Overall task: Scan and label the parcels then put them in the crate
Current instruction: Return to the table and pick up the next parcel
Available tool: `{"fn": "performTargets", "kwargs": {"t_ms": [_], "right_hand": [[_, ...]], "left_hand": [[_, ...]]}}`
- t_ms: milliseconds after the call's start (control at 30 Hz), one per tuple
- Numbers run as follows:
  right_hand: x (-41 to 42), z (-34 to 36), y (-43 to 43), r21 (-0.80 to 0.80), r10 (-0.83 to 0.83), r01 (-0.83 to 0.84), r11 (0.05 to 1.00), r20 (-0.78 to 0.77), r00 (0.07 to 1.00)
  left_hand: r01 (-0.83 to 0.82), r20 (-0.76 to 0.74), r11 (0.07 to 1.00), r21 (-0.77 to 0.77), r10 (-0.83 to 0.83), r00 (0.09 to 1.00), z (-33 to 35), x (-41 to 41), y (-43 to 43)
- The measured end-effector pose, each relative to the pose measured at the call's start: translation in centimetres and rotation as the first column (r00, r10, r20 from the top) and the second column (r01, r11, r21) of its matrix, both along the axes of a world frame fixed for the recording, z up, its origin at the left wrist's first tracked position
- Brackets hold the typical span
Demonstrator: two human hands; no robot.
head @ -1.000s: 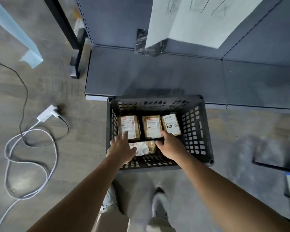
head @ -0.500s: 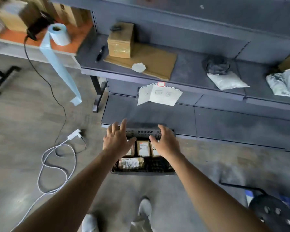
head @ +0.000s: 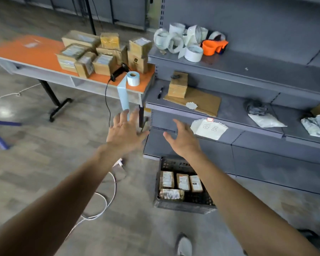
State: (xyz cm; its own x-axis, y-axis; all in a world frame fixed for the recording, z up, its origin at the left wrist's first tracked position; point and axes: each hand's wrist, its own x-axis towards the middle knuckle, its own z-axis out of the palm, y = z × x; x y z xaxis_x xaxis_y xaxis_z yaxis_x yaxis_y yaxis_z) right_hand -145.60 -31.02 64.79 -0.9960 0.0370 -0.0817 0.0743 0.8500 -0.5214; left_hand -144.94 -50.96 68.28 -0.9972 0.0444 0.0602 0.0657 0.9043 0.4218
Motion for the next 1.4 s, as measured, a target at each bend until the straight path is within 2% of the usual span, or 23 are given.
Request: {"fn": "performTargets", "kwargs": {"t_ms": [233, 400, 633, 800, 1000, 1233, 1400], "right_hand": [[-0.6, 4.2, -13.5, 0.078, 0.1, -0.092, 0.993, -0.104, 0.99], [-5.5, 4.7, -19.3, 0.138, 0.166, -0.143, 0.98, -0.172, 0.971], [-18.4, 3.1, -24.7, 0.075, 0.171, -0.162, 0.984, -0.14, 0.975], [-27.8, 3.4, -27.4, -0.034, 0.185, -0.191, 0.981, -0.122, 0.975], [-36.3, 3.0, -30.6, -0.061, 0.19, -0.198, 0.978, -0.113, 0.975], [-45.3, 1.1, -35.0, -0.054, 0.149, -0.154, 0.987, -0.086, 0.985], [-51.3, -0.4, -40.1, -0.038, 0.02, -0.021, 0.999, -0.038, 0.999]], "left_hand": [[-0.045, -0.031, 0.995, -0.094, 0.043, 0.999, 2.5, 0.3, -12.7], [-0.082, -0.038, 0.993, -0.082, 0.079, 0.996, 3.2, -3.2, -18.0], [-0.14, -0.036, 0.98, -0.144, 0.136, 0.99, 3.1, -15.0, -24.2], [-0.178, -0.011, 0.975, -0.132, 0.179, 0.984, 3.7, -23.6, -26.9], [-0.19, 0.009, 0.975, -0.115, 0.193, 0.981, 3.3, -32.4, -30.1], [-0.084, 0.027, 0.994, -0.075, 0.087, 0.996, 0.9, -43.4, -35.2], [0.022, 0.032, 0.999, -0.041, -0.021, 0.999, -1.3, -52.3, -40.4]]}}
